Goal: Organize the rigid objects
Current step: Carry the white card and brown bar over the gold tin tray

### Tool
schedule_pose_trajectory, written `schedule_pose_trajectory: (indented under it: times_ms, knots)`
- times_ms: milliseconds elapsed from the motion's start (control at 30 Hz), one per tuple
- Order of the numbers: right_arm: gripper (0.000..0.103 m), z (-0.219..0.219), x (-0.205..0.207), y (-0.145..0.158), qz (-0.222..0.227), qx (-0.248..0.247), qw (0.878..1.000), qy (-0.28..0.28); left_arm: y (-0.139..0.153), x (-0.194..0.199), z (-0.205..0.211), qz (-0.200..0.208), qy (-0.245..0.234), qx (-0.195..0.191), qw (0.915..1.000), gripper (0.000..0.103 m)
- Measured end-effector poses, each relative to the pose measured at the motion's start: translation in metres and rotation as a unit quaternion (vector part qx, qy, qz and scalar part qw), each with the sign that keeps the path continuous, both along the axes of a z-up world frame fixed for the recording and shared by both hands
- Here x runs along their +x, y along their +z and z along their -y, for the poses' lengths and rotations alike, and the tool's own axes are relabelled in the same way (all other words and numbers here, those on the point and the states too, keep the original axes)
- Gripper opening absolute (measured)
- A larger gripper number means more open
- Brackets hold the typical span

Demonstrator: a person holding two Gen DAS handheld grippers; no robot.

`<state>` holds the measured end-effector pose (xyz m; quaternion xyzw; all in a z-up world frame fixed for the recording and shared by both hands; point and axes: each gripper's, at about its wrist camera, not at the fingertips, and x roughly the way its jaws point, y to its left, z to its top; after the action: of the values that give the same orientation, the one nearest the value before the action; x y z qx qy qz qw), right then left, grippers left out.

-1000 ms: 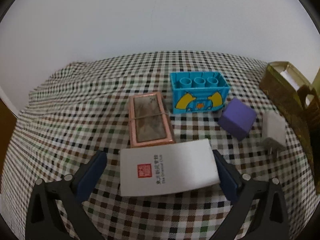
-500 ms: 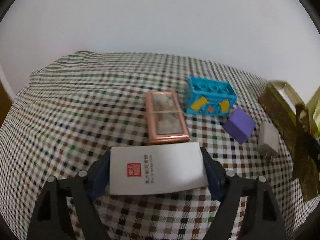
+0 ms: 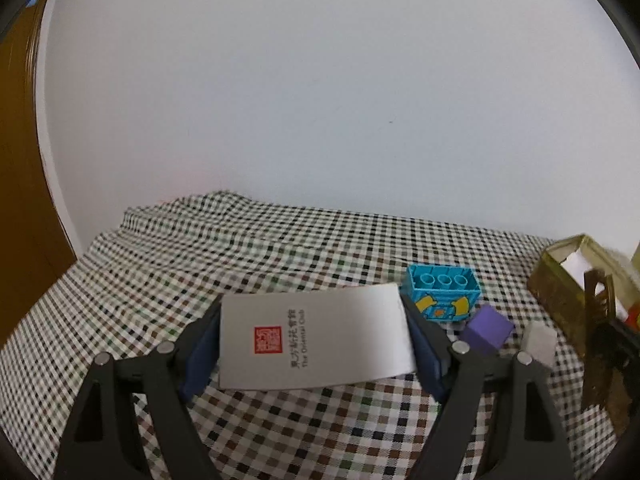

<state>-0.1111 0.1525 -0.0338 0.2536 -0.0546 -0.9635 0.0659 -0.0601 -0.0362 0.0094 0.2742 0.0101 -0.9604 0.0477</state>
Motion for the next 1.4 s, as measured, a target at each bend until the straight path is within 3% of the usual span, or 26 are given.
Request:
schedule_pose_trajectory:
  times_ms: [267,567,833,1400]
  knots:
    - [0.018,-0.007,-0.002,-0.002,-0.001,-0.007,1.000,-0.008,-0.002,0.000,-0.001,-0.009,-0.014,-0.005,0.9998,0.081]
    - [0.018,-0.014,0.001,0.008,-0.032,0.009,0.999,-0.021,0.008,0.015,-0.011,-0.040,-0.025,0.019,0.9987,0.081]
    - [0.018,-0.014,0.007,0.017,-0.062,0.030,0.997,-0.033,0.014,0.029,-0.022,-0.059,-0.061,0.070,0.9939,0.081]
    - [0.018,-0.012,0.014,0.021,-0.081,0.062,0.994,-0.046,0.011,0.030,-0.053,-0.054,-0.059,0.057,0.9952,0.081]
